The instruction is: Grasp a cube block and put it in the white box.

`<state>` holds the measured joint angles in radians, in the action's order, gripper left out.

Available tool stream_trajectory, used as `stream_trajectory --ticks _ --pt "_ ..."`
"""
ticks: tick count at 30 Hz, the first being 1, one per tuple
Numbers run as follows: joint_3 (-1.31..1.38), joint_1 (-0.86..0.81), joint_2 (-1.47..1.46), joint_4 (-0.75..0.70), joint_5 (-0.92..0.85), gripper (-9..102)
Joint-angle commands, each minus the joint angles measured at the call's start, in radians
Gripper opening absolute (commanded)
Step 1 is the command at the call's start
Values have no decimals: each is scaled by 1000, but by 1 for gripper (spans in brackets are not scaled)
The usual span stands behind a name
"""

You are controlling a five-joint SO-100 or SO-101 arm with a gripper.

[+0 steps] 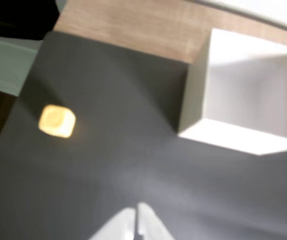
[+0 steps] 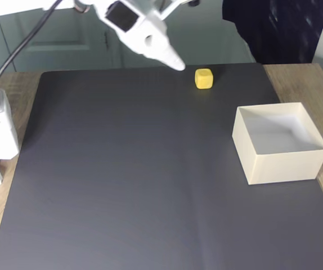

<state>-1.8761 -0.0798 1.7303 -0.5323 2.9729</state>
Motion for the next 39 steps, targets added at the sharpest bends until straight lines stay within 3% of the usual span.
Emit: stream_trajectory --ticks 1,9,19,30,39 --pt "163 38 -91 12 -9 0" --pt "420 101 -351 0 -25 0" --pt "456 133 -465 21 -38 0" --pt "676 100 -637 -5 -32 0" --pt "683 72 -647 -67 -6 16"
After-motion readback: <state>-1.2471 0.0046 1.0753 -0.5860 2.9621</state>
